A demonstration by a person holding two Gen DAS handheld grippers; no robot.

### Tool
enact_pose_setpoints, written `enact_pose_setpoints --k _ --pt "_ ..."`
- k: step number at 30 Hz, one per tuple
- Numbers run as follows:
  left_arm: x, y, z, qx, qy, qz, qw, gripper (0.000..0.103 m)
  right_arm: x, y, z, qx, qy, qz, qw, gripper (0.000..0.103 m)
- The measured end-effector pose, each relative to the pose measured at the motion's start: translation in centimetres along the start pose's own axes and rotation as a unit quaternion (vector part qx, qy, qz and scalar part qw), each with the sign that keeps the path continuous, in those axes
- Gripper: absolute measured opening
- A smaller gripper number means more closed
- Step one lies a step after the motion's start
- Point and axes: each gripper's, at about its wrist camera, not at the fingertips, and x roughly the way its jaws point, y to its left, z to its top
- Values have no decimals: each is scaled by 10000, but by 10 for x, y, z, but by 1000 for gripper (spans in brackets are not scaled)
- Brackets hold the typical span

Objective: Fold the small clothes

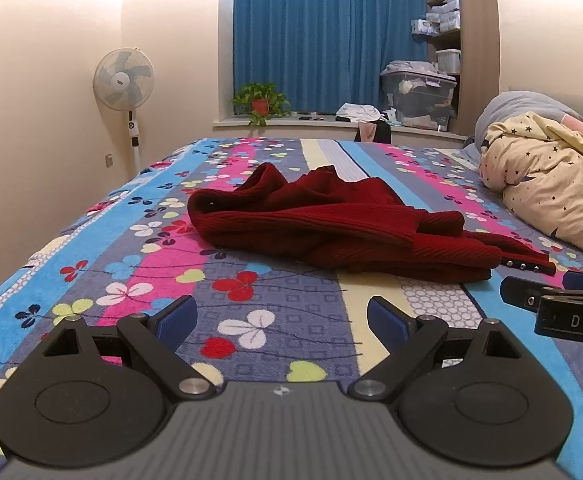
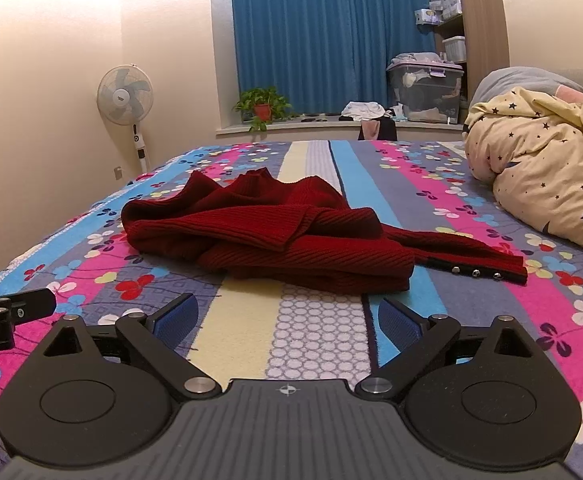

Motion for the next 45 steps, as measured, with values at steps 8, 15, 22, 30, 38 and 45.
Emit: enact_pose_setpoints --k 8,15,22,30,38,45 --pt "1 1 1 -5 26 20 10000 95 -1 0 1 -23 -6 116 9999 85" --pt "1 0 0 25 25 24 10000 95 -1 -1 1 22 -5 109 9999 84" --pt "1 0 0 22 28 29 10000 95 -2 0 2 18 -35 136 9999 84" --pt "1 1 -2 14 38 52 10000 95 -2 2 1 -13 -47 106 9999 83" --pt "1 2 -3 22 49 51 10000 95 -2 3 1 -71 -66 68 9999 83" --pt "2 1 -3 26 73 72 9999 95 -4 6 1 -142 -107 71 9998 83"
